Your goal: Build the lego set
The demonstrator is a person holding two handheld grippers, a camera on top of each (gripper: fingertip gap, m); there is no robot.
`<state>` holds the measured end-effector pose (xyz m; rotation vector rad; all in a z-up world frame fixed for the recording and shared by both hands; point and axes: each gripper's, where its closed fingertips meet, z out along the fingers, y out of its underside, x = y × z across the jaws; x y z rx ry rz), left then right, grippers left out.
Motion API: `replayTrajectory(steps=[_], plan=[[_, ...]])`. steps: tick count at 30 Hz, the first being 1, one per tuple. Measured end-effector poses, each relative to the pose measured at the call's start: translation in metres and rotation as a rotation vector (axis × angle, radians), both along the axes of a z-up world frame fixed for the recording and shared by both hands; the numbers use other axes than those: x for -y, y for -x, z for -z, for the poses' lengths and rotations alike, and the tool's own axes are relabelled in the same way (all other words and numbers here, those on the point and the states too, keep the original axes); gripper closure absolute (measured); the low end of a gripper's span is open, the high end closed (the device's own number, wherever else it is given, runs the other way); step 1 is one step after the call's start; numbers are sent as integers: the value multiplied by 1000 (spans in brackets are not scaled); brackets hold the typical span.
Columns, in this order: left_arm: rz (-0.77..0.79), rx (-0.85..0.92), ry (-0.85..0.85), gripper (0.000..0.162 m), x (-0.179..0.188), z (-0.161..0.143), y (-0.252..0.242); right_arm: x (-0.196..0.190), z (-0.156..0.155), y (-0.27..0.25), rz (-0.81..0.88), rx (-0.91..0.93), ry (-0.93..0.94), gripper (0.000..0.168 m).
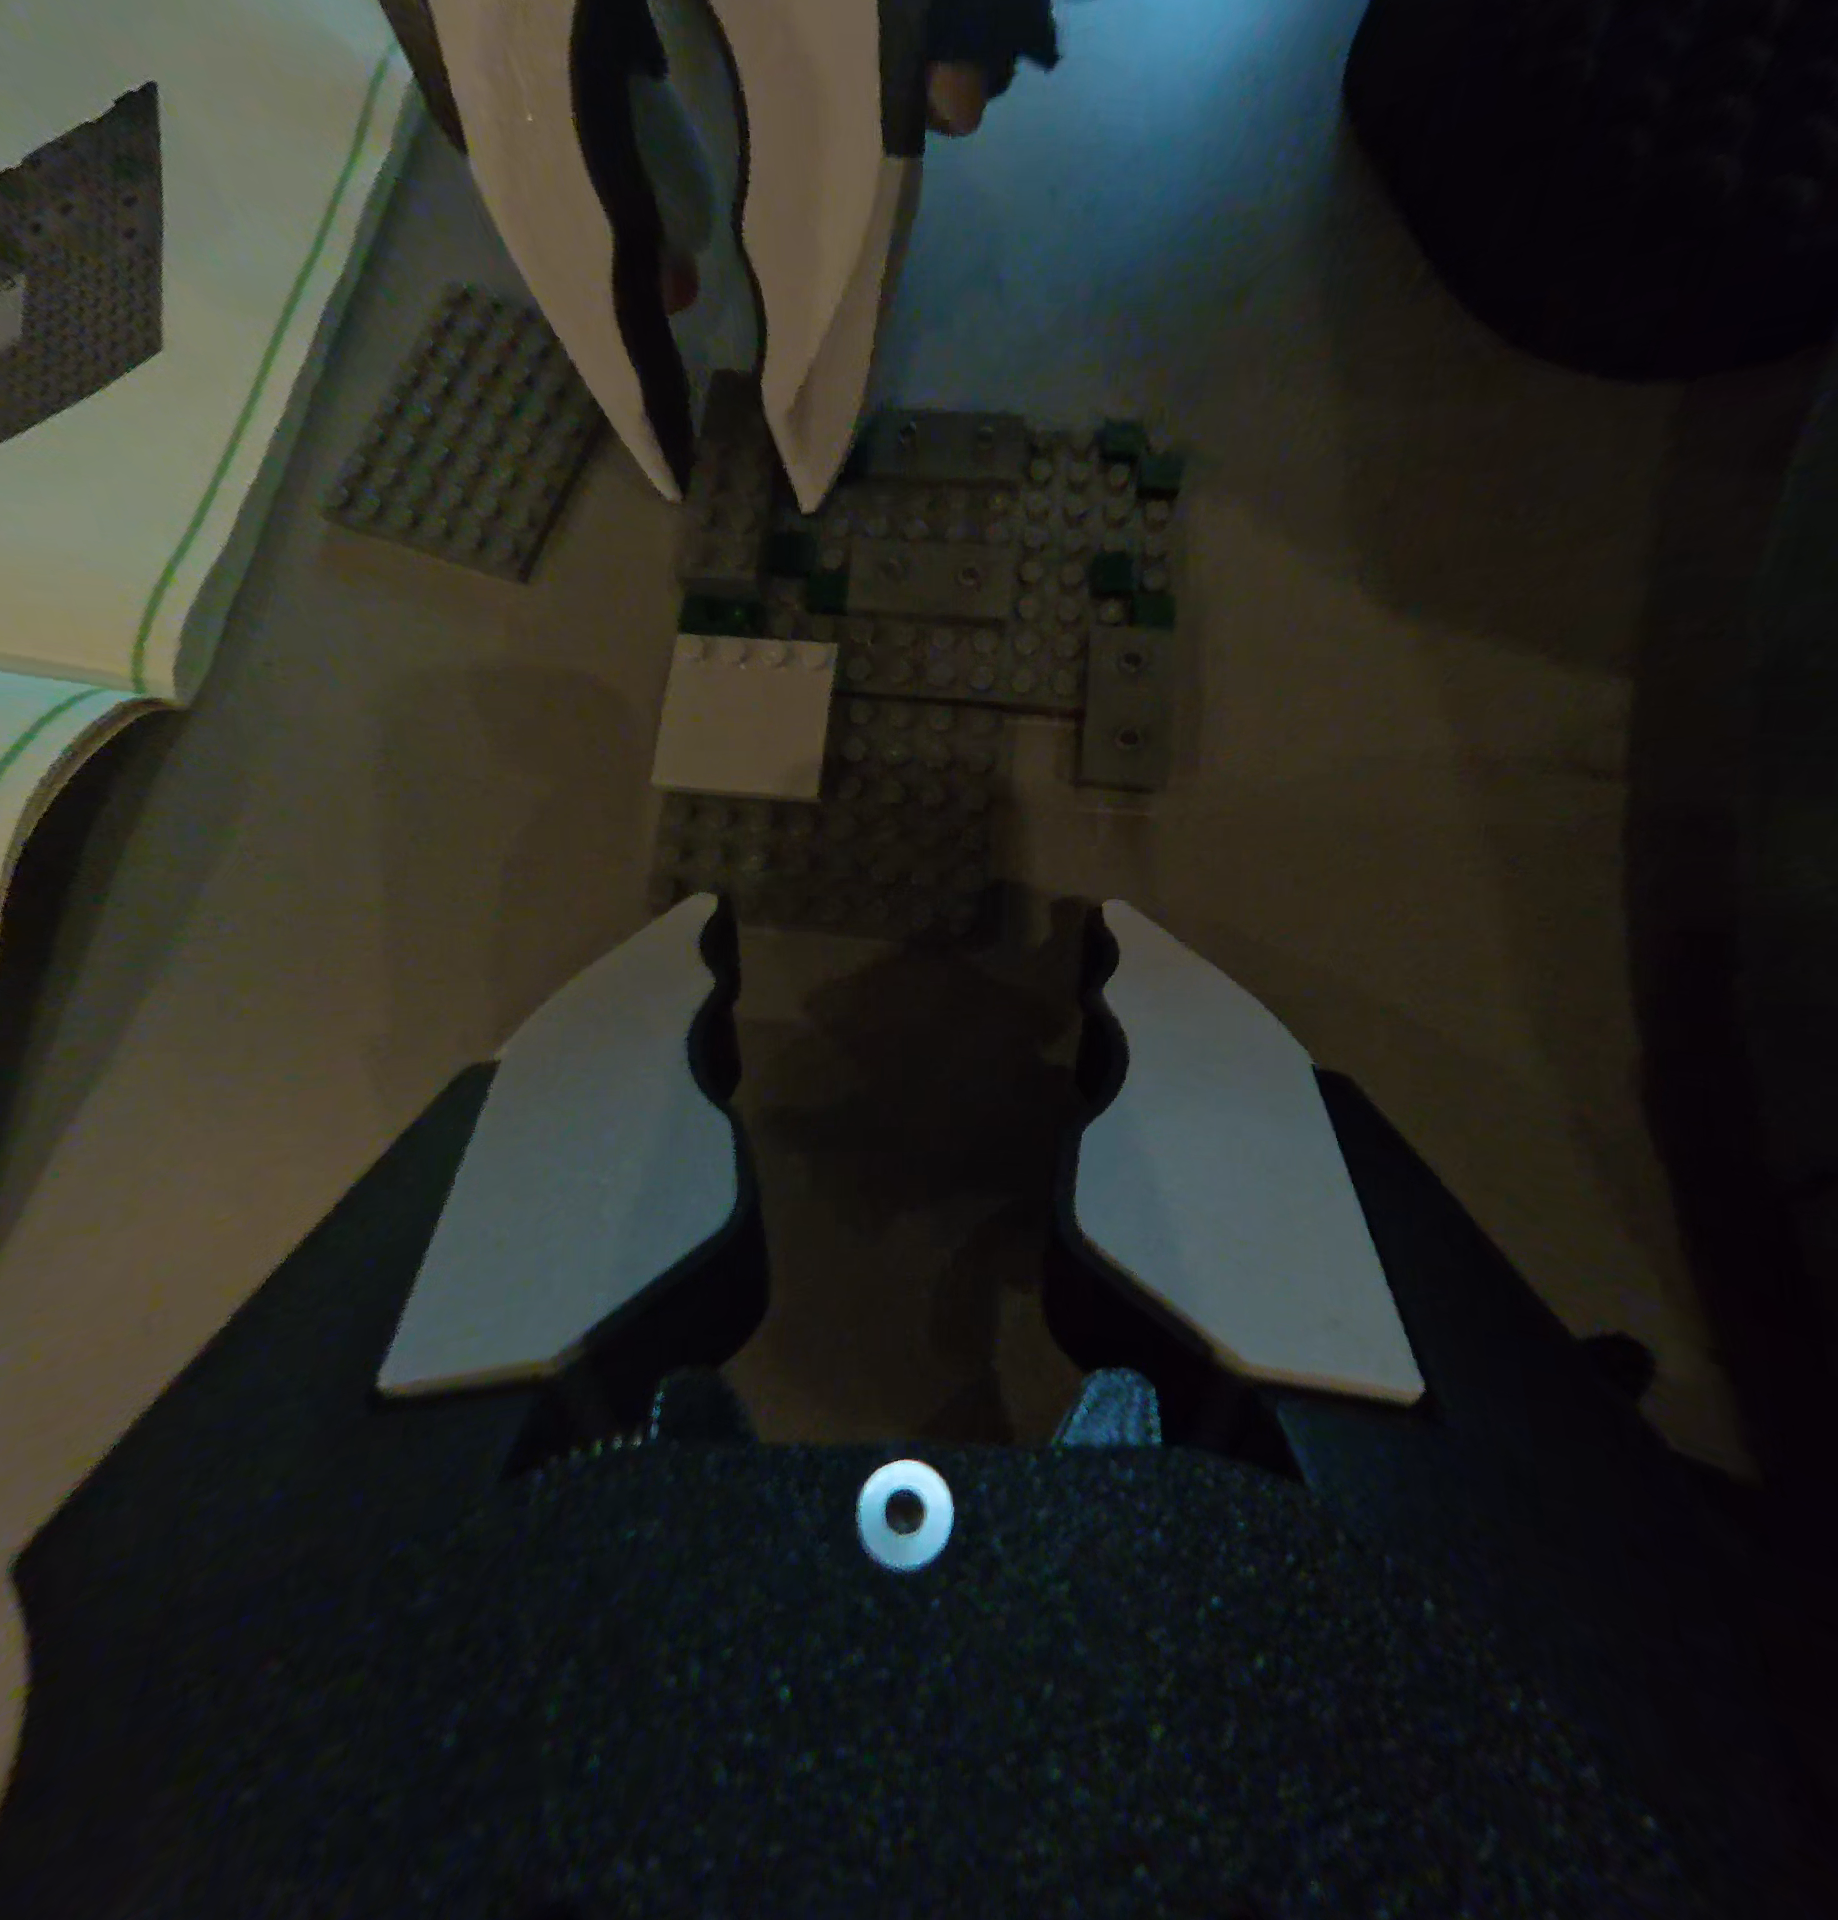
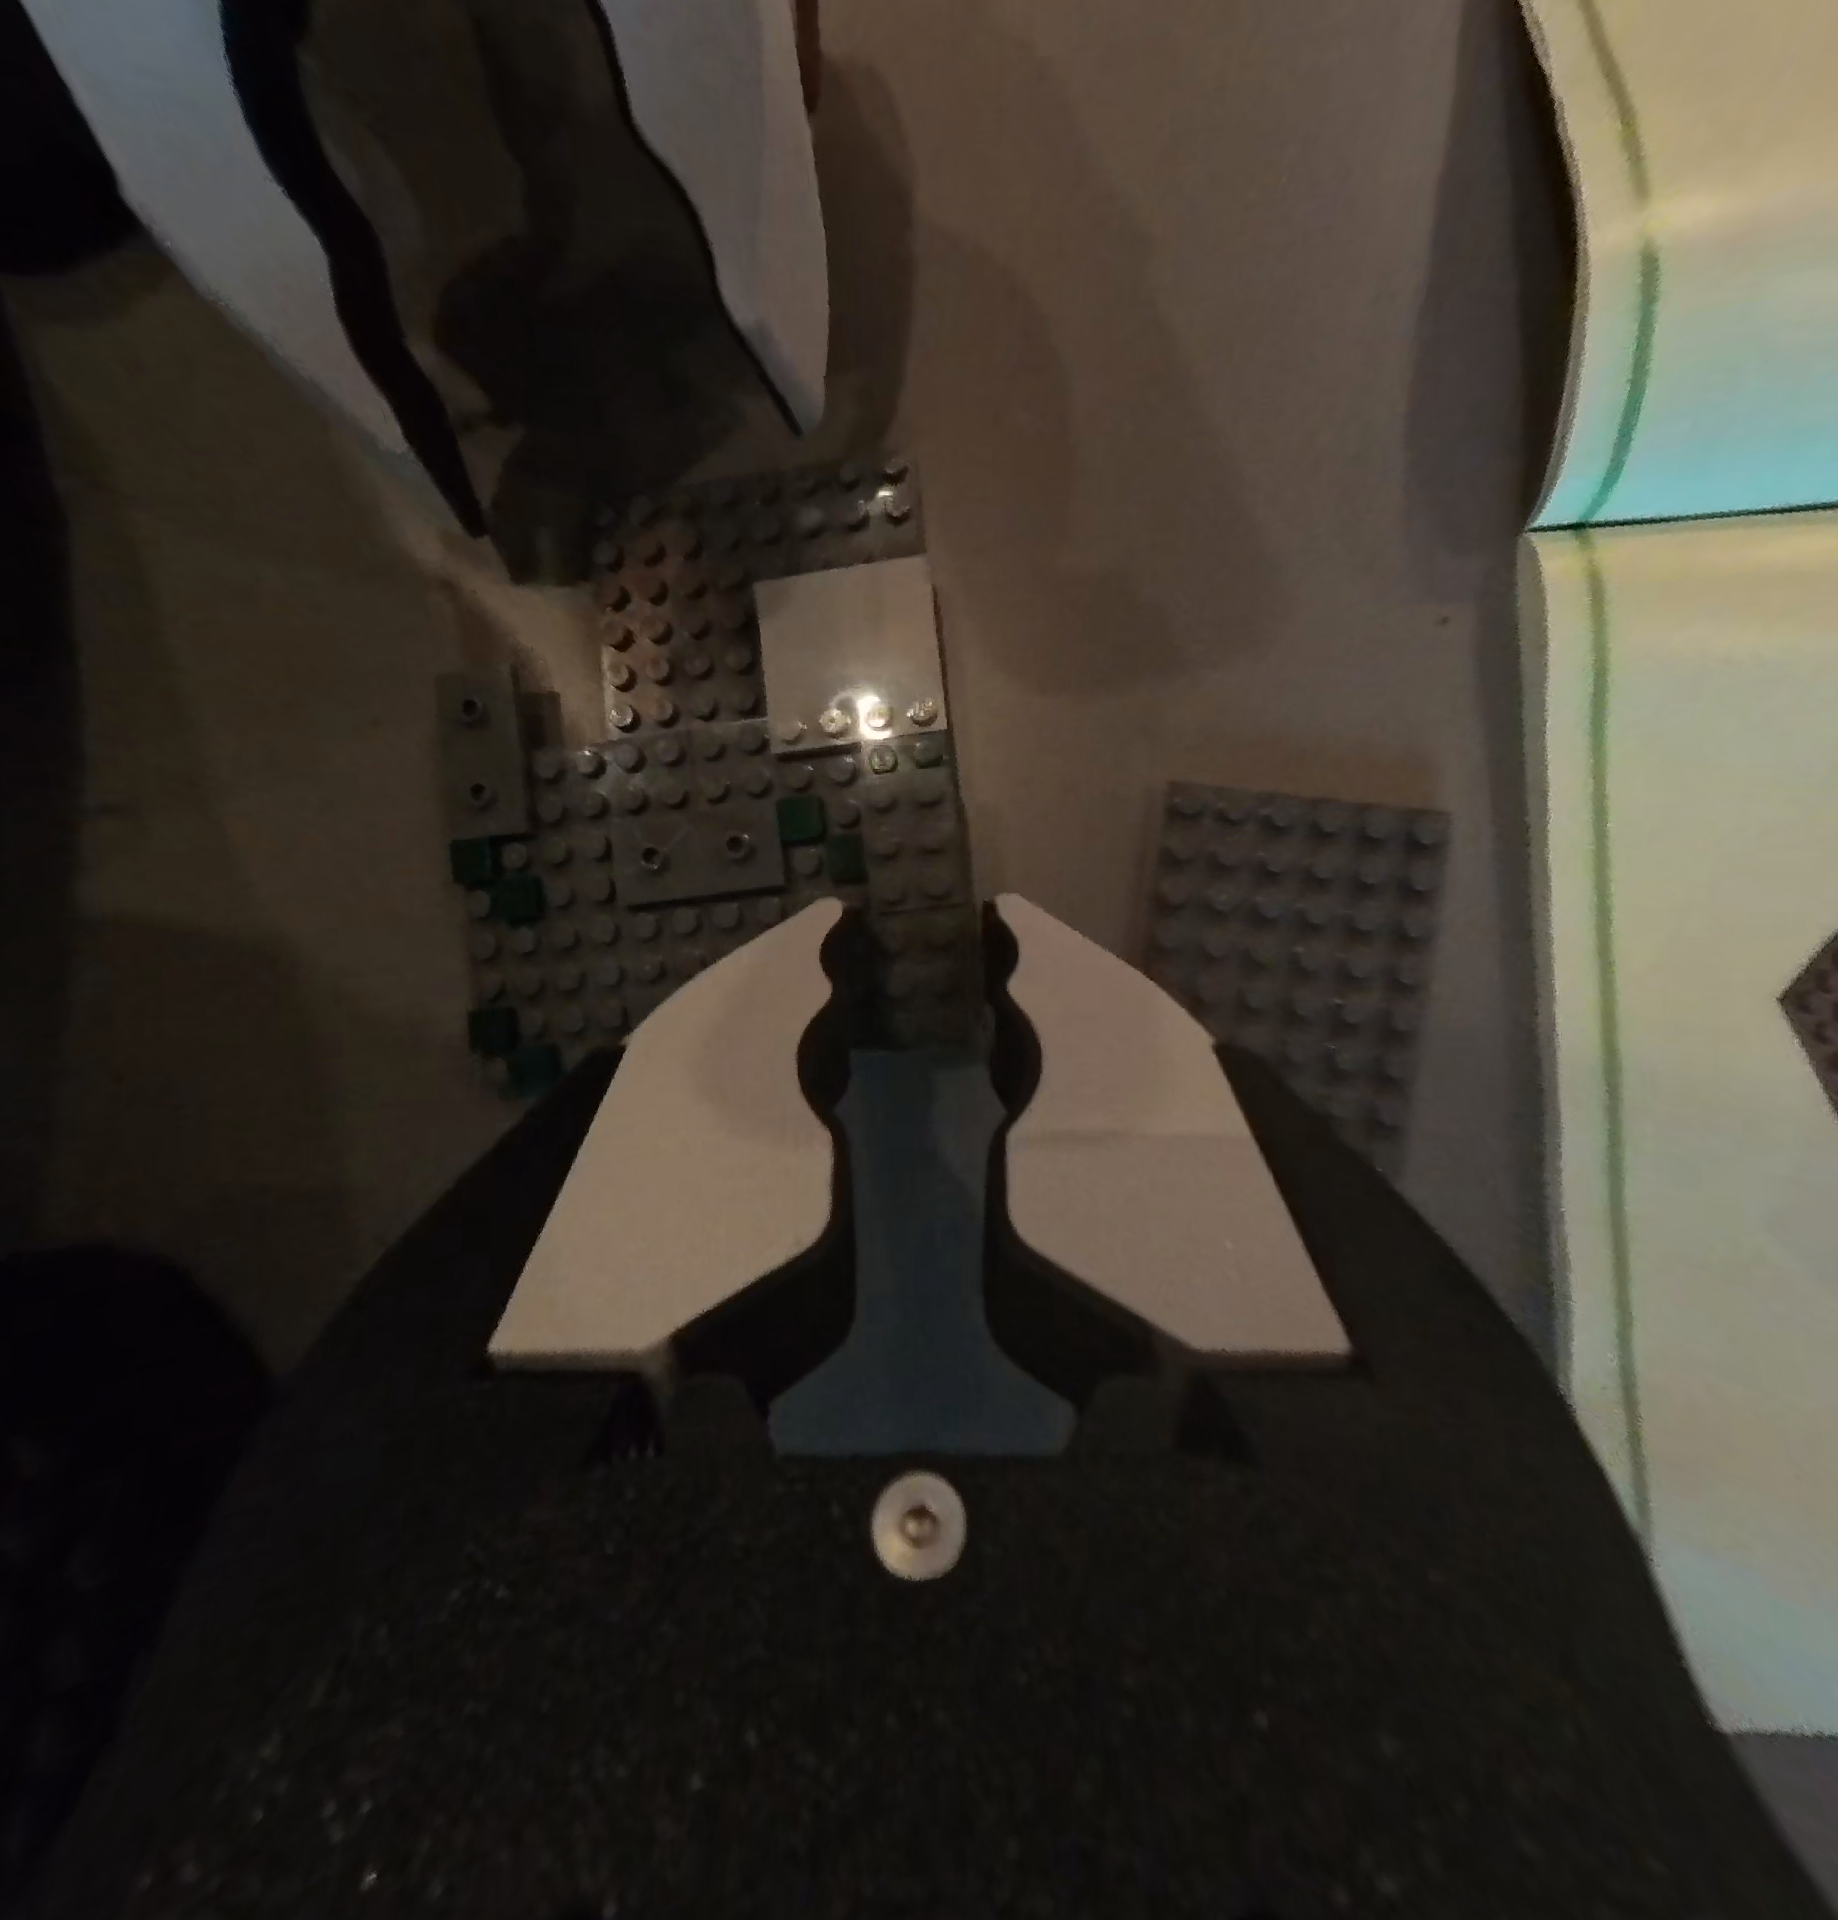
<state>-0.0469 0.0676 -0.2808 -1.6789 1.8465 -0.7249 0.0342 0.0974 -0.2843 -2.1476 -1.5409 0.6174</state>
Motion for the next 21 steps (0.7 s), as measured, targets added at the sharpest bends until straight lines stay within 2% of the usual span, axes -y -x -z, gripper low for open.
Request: replayTrajectory(steps=[1,14,21], plan=[[3,4,2,99,1,-1,-1,0,0,0,1,1,-2,146],[-51,82,69,103,-9,-7,-4,4,-1,-1,22,-48,-5,151],[-34,65,76,104,-6,-3,-4,9,-3,1,15,-46,-40,151]])
